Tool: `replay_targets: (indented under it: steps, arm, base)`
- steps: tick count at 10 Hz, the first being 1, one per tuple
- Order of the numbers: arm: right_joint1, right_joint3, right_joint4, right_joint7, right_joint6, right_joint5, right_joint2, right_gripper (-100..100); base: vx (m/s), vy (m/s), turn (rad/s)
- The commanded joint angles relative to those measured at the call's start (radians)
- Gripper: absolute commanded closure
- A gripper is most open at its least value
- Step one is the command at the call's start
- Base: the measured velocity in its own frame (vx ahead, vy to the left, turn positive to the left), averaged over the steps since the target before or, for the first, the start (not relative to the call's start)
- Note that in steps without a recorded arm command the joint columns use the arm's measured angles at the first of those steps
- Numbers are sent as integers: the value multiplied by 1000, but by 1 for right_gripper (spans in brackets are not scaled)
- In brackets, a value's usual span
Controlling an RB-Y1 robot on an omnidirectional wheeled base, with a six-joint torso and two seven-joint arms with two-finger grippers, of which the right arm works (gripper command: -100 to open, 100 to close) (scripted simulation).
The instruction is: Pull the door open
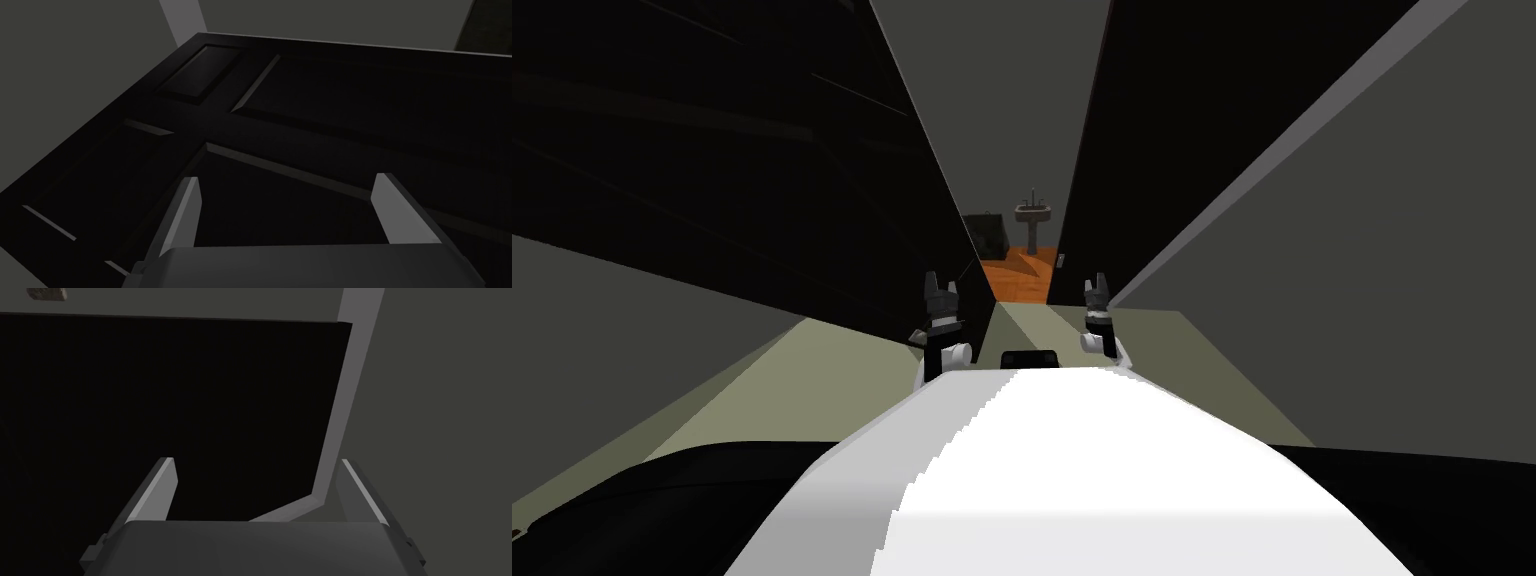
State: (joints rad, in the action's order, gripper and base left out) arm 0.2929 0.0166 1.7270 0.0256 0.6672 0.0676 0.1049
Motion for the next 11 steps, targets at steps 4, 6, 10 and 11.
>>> replay_targets:
  steps: [4, 6, 10, 11]
  arm:
    - [-29, 5, -117, -16, 13, 4, 10, -100]
    - [-36, 6, -142, -19, 16, 5, 13, -100]
    - [-63, 11, -244, -33, 27, 10, 21, -100]
    - [-70, 13, -267, -36, 30, 11, 23, -100]
  base:
    - [99, -3, 12]
    - [66, -11, 5]
    - [87, -5, 13]
    - [108, -14, 11]
